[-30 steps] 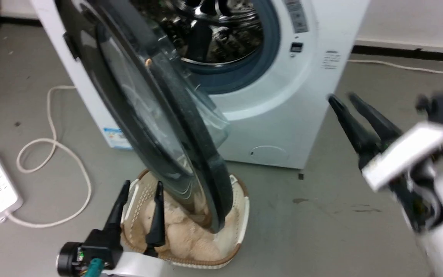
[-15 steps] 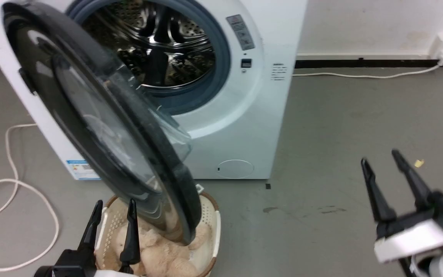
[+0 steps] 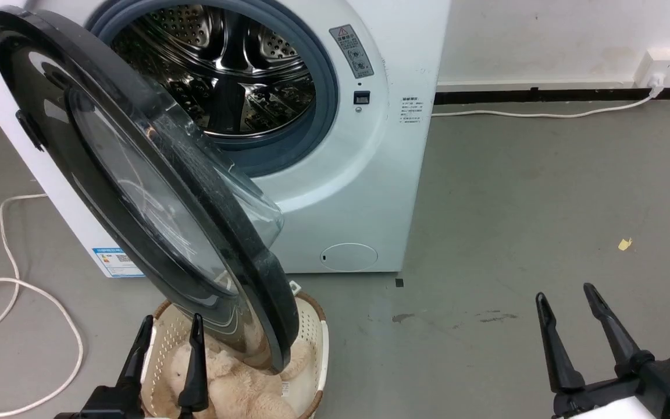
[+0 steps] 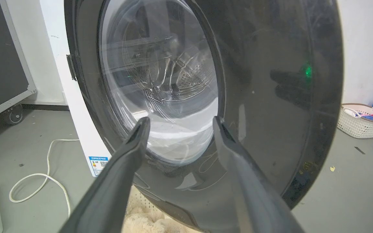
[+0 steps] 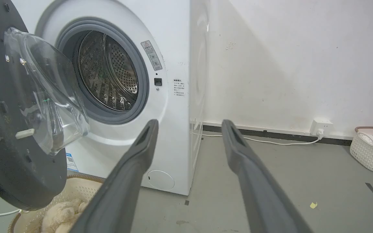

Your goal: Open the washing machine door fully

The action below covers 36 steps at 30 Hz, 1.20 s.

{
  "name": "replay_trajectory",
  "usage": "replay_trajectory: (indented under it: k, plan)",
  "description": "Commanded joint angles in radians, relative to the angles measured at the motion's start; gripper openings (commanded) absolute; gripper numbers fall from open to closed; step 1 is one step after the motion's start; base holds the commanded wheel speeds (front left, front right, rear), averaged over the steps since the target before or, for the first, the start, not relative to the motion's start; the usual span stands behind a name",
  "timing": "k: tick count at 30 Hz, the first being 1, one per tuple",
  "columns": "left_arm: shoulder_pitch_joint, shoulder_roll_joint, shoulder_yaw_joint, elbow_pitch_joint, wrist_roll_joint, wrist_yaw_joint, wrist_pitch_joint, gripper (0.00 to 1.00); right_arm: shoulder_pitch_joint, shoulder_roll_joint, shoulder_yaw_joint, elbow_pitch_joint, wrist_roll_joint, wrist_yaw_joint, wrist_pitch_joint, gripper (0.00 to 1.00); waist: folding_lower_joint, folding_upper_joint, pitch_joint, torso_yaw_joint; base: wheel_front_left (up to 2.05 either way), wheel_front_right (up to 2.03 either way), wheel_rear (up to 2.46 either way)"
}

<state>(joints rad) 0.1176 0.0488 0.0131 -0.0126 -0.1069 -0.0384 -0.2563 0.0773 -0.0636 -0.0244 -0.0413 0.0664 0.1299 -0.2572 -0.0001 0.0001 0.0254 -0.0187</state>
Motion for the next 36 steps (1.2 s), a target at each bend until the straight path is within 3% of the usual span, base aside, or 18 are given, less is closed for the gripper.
replay_trajectory:
  k: [1, 2, 3, 4, 5, 12, 15, 21, 29, 36]
  plan:
    - [0.007, 0.001, 0.002, 0.000, 0.006, -0.002, -0.006, 1.00, 0.007, 0.005, -0.001, -0.006, -0.004, 0.001, -0.004, 1.00, 0.0001, -0.0001, 0.001, 0.001, 0.00, 0.00, 0.00]
    - [0.007, 0.001, 0.002, 0.000, 0.006, -0.001, -0.006, 1.00, 0.006, 0.006, -0.002, -0.005, -0.002, 0.001, -0.004, 1.00, 0.0001, -0.0001, 0.001, 0.002, 0.00, 0.00, 0.00]
    - [0.006, 0.001, -0.003, 0.001, 0.008, -0.004, -0.006, 0.40, 0.002, 0.007, -0.003, -0.003, 0.002, 0.001, -0.004, 1.00, 0.0001, -0.0001, 0.003, 0.003, 0.00, 0.00, 0.00]
    - [0.006, 0.001, -0.003, 0.001, 0.008, -0.004, -0.006, 0.40, 0.002, 0.007, -0.003, -0.003, 0.002, 0.001, -0.004, 1.00, 0.0001, -0.0001, 0.003, 0.003, 0.00, 0.00, 0.00]
    - [0.006, 0.002, -0.007, 0.004, 0.019, -0.005, -0.006, 0.00, -0.001, 0.008, -0.006, -0.005, 0.004, 0.001, -0.004, 1.00, 0.0001, -0.0001, 0.004, 0.004, 0.00, 0.00, 0.00]
    - [-0.007, 0.002, 0.003, -0.031, 0.009, 0.006, -0.006, 0.00, -0.010, 0.010, -0.020, -0.009, 0.010, 0.001, -0.004, 1.00, 0.0001, -0.0001, -0.001, 0.014, 0.00, 0.00, 0.00]
    - [-0.083, 0.002, 0.021, -0.256, -0.051, 0.043, -0.006, 0.00, -0.011, 0.011, -0.024, -0.009, 0.009, 0.001, -0.004, 1.00, 0.0001, -0.0001, -0.016, 0.021, 0.00, 0.00, 0.00]
    - [-0.169, 0.002, -0.026, -0.366, -0.046, 0.058, 0.014, 0.00, -0.010, 0.011, -0.022, -0.003, 0.012, 0.001, -0.005, 1.00, 0.0001, -0.0001, -0.023, 0.014, 0.00, 0.00, 0.00]
    - [-0.241, 0.001, -0.184, -0.432, -0.057, 0.086, 0.133, 0.00, -0.021, 0.013, -0.024, 0.006, 0.022, 0.001, -0.005, 1.00, 0.0001, -0.0001, -0.010, -0.006, 0.00, 0.00, 0.00]
    - [-0.236, 0.001, -0.367, -0.328, -0.105, 0.106, 0.180, 0.00, -0.036, 0.013, -0.027, 0.009, 0.033, 0.001, -0.005, 1.00, 0.0001, -0.0001, 0.015, -0.018, 0.00, 0.00, 0.00]
